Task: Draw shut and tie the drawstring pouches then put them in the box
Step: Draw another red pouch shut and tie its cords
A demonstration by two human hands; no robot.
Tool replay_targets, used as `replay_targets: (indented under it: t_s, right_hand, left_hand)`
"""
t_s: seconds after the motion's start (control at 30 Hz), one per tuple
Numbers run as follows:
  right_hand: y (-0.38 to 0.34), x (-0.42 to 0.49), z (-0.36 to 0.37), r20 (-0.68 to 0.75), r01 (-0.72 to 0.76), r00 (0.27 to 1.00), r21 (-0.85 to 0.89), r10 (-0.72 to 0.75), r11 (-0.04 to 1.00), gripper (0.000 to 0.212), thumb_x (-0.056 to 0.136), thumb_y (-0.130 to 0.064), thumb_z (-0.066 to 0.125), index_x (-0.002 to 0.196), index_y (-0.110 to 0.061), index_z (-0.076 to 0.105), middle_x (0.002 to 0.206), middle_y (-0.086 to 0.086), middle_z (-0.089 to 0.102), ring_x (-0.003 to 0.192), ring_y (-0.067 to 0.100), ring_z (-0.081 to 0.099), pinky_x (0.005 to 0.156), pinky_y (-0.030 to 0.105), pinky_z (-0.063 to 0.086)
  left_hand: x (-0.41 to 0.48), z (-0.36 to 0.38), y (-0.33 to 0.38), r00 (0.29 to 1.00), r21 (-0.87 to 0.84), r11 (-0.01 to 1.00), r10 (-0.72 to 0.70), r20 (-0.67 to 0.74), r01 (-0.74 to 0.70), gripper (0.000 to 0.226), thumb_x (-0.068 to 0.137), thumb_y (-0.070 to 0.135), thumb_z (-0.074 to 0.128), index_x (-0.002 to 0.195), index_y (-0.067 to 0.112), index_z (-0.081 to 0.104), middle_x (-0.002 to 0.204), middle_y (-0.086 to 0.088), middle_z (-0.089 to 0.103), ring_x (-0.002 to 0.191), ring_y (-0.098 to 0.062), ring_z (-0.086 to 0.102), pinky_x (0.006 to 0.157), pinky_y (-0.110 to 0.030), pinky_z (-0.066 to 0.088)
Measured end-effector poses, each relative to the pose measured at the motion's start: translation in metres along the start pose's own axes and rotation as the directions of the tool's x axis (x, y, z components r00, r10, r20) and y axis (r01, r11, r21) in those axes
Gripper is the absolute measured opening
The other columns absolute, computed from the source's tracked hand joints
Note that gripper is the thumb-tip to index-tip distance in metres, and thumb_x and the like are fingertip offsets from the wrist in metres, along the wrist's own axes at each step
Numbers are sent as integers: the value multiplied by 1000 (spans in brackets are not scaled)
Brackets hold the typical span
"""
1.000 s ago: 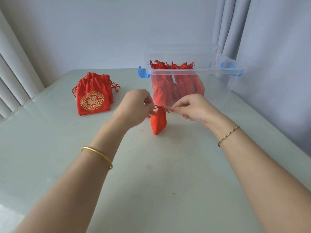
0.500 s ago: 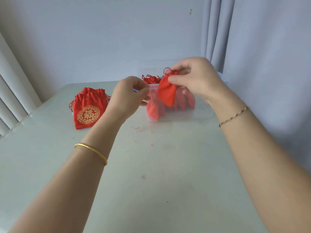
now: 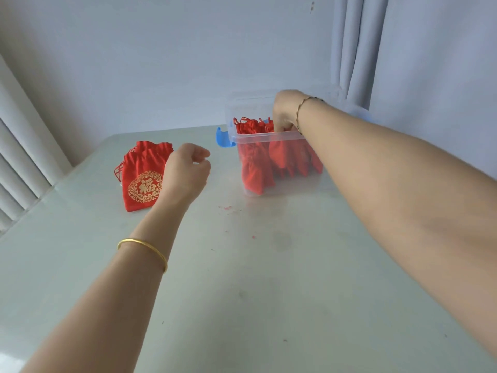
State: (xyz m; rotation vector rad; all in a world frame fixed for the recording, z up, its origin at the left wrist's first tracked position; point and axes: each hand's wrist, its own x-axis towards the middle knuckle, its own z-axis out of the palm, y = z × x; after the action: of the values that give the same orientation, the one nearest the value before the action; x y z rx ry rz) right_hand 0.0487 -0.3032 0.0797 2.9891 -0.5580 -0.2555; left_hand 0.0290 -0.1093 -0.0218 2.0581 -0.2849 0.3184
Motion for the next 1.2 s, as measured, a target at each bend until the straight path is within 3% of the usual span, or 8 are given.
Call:
replay_targets:
  t_s: [0.23,0.33,0.43,0.6,0.83,0.93,1.07,1.2]
  right_hand:
    - [-1,-22,-3,205,65,978,-189,-25,980,30,93,-37,50,99,-10,63,92,4,60,72,21,53,70,32,43]
    - [0,-24,-7,139,62,990,-264,-26,962,37,91,-32,56,116,-4,62,114,7,63,85,21,51,73,28,42]
    - [-1,-30,-8,133,75,990,-272,-40,959,37,93,-31,54,120,-7,61,130,8,57,84,24,52,68,30,42]
    - [-7,-37,-5,167,118,982,-166,-90,979,47,98,-38,39,128,-5,52,128,9,57,117,27,53,89,33,41]
    - [-5,-30,-6,173,34,985,-68,-22,997,41,100,-25,33,118,0,60,95,10,73,79,20,58,73,30,43]
    - [-5,-26,-4,245,17,969,-111,10,994,36,93,-27,50,118,-3,61,110,6,70,88,20,59,82,31,47]
    - [-5,-18,-1,352,-44,935,7,39,999,36,94,-27,51,124,-8,55,116,1,67,64,14,58,74,24,47]
    - [-6,-9,-7,283,4,959,-22,2,1000,29,92,-23,51,114,-8,62,54,-6,68,54,13,55,53,21,44]
  left_hand:
    - [3,-14,-50,971,533,811,-211,-116,240,39,88,18,52,126,11,47,134,-16,37,127,-37,30,101,-47,29]
    - [0,-15,-65,955,620,732,-278,-103,280,43,90,23,51,130,11,42,138,-16,34,129,-36,27,102,-48,27]
    - [-1,-14,-72,957,642,717,-274,-99,272,43,92,24,50,132,12,42,137,-16,33,129,-36,27,103,-49,27]
    - [3,-12,-80,963,632,727,-217,-160,269,31,90,16,51,121,14,51,136,-17,28,124,-40,28,105,-48,25]
    - [16,-17,-85,901,495,758,-300,-313,424,48,87,22,59,126,6,37,147,-23,16,127,-45,28,107,-48,20]
    - [19,-20,-88,882,484,740,-351,-314,467,50,87,22,59,128,7,34,149,-25,13,127,-45,27,107,-48,20]
    - [24,-26,-89,868,472,731,-380,-319,493,35,88,20,55,119,12,41,148,-28,14,126,-46,28,106,-47,19]
    - [27,-30,-96,864,482,720,-372,-339,499,34,87,16,55,119,12,46,135,-25,31,121,-43,32,104,-46,22]
